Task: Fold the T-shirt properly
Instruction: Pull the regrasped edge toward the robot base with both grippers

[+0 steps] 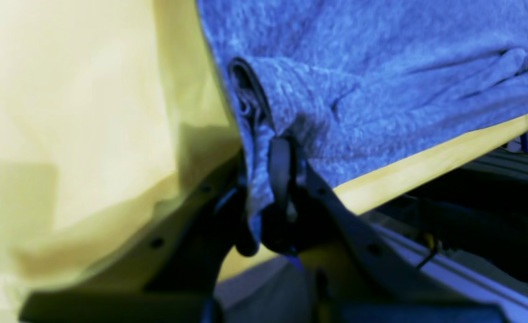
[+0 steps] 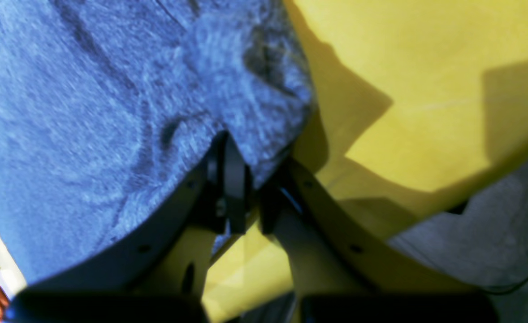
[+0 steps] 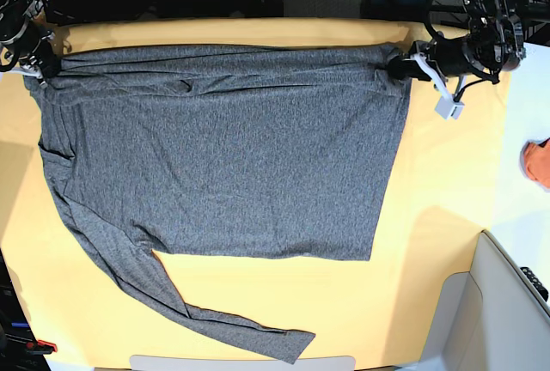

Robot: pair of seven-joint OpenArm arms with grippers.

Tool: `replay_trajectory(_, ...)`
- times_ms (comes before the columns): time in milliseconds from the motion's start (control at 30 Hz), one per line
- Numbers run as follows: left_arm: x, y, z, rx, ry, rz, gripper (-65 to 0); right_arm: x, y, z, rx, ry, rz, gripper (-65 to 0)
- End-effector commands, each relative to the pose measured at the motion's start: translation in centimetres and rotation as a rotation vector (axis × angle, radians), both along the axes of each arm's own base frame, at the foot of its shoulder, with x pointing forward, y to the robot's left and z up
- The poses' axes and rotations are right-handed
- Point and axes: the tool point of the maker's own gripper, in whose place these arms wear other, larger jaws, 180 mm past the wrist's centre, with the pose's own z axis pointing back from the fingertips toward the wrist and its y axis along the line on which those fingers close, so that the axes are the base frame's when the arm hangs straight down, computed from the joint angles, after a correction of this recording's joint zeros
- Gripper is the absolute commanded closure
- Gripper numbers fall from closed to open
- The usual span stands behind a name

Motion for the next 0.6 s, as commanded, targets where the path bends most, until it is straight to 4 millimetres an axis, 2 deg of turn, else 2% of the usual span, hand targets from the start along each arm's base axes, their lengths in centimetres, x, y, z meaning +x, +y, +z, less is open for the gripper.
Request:
replay_trajectory(0, 0.2, 0.9, 0.5, 0.025, -0.015, -0.001, -0.6, -0.7, -1.6, 0.5, -0.061, 0.027, -0.015, 0.0)
replay_trajectory(167, -1.1, 0.9, -0.1, 0.025, 0.016, 0.001, -0.6, -0.9, -1.7, 0.4, -0.062, 0.033, -0.016, 0.0)
replay_trajectory(567, -2.1, 0.9, -0.5, 0.025, 0.039, 0.004, -0.6, -1.8, -1.7, -0.2, -0.059, 0.062, -0.018, 0.0)
